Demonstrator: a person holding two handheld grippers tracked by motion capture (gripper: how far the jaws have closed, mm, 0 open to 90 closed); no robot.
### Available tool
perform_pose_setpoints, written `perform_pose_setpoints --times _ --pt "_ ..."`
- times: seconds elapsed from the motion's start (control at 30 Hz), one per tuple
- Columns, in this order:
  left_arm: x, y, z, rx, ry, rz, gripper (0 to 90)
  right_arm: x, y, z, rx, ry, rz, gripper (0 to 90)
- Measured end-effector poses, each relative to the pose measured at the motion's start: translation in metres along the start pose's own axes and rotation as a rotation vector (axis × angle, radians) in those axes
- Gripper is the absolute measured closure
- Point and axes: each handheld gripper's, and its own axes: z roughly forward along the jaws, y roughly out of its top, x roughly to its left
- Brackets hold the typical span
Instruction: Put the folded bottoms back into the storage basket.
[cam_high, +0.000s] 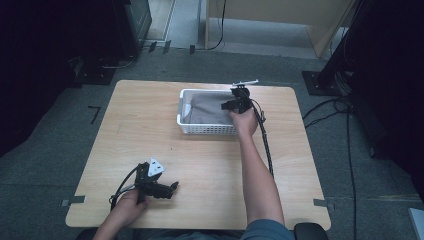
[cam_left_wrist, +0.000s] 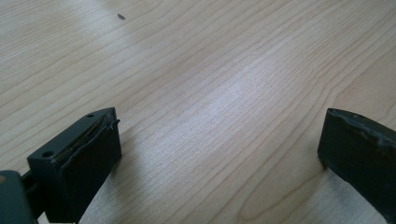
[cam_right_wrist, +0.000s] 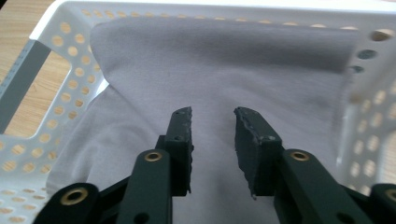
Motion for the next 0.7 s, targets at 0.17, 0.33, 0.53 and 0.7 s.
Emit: perform_pose_setpoints --times 0.17,0.33,0.53,0.7 --pt "0.000 0.000 0.000 0.000 0.000 -0.001 0.0 0.001 0.002 0.011 0.020 -0.025 -0.012 65.0" --pt "0.000 0.000 0.000 -0.001 0.000 -0.001 0.0 0.001 0.003 0.018 0.026 -0.031 -0.037 57.7" --pt "0.000 0.000 0.000 0.000 0.000 0.000 0.0 0.002 0.007 0.027 0.105 -0.005 -0.031 42.6" --pt "0.000 0.000 0.000 -0.002 0.000 0.000 0.0 0.000 0.009 0.031 0.144 -0.002 -0.008 42.7"
